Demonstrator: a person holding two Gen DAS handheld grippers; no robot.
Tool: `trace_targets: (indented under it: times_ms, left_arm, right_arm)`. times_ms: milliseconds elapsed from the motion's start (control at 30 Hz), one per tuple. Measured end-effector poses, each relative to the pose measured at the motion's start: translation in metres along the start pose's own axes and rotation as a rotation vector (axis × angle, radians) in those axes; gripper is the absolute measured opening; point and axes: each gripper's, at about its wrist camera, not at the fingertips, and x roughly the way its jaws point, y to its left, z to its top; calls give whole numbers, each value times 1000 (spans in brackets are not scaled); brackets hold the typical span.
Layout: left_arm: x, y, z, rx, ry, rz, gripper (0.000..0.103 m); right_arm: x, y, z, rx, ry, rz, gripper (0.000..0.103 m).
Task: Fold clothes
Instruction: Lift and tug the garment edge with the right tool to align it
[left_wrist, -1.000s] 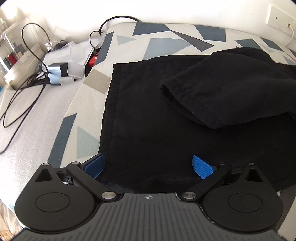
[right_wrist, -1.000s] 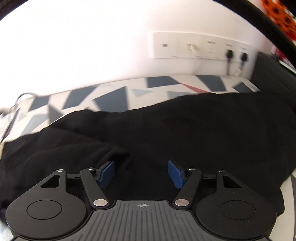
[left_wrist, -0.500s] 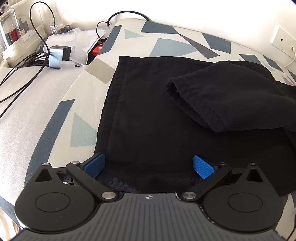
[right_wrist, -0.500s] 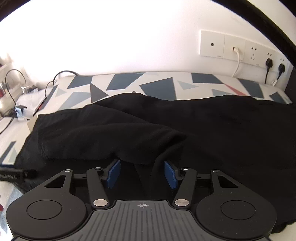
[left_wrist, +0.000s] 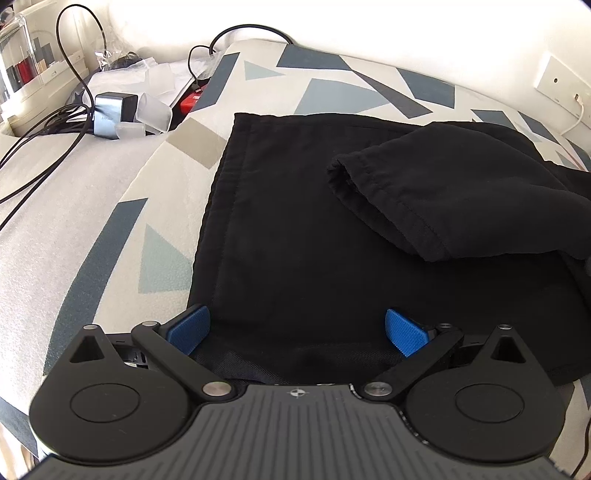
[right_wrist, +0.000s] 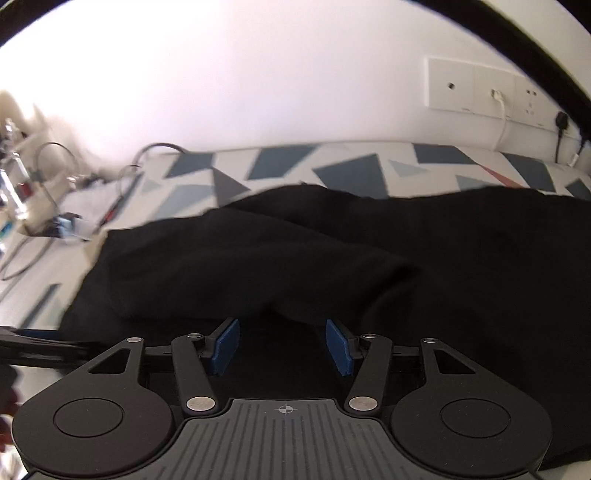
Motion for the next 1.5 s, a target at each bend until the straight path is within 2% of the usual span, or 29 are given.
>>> trace_targets:
  times_ms: [67,200,233,267,333,433,600,667,733,800,867,967,1067,1167,1333,1400,1433,1467,1500]
  left_arm:
    - [0,0,0,3,1,-1,103]
    - [1,0,0,7,-1,-5,103]
    - [1,0,0,8,2,-6,103]
    - [1,0,0,10,5,-8,103]
    - [-1,2,2,17,21,-16,103]
    - [-14,10,0,-23,2,-36,103]
    - [-49,41,-8,-115,-100,-82,103]
    - [-59,54,-12,-150,-123,-83,103]
    - [-64,65,-15,-187,-130,-92,103]
    - [-67,74,-18,-221,-131,-99,103]
    - [-67,80,-18,-245,-123,-105,103]
    - [-64,84,-18,-259,-104,-118,103]
    - [-62,86,-18,-256,-97,-131,103]
    - [-59,85,-15,-262,-93,-141,103]
    - [-56,82,-8,-255,-97,-160,103]
    - [-55,81,-8,-253,-94,-159,103]
    - [-55,81,-9,-254,-90,-157,103]
    - [-55,82,-10,-258,-86,-155,103]
    - [-55,84,-11,-263,-84,-153,103]
  right_arm:
    - [12,-10,0,28,-7,-22,47]
    - [32,-21,13,81,-9,-4,43]
    - [34,-20,16,78,-3,11,27]
    - [35,-16,19,69,9,33,18]
    - [36,-8,25,51,32,77,14]
    - [35,7,34,64,67,165,11]
    - [35,41,57,116,124,380,9]
    - [35,48,69,167,88,444,10]
    - [40,41,80,298,47,508,10]
    - [49,29,88,445,21,534,12]
    - [62,16,92,561,21,483,29]
    - [64,-1,89,594,27,372,30]
    - [60,-5,80,550,34,310,33]
    - [53,1,72,447,44,247,37]
    - [57,23,59,349,113,259,40]
    - [56,38,51,290,131,276,47]
    - [54,47,47,252,141,293,56]
    - [53,57,43,199,151,298,61]
    - [52,67,40,145,161,301,62]
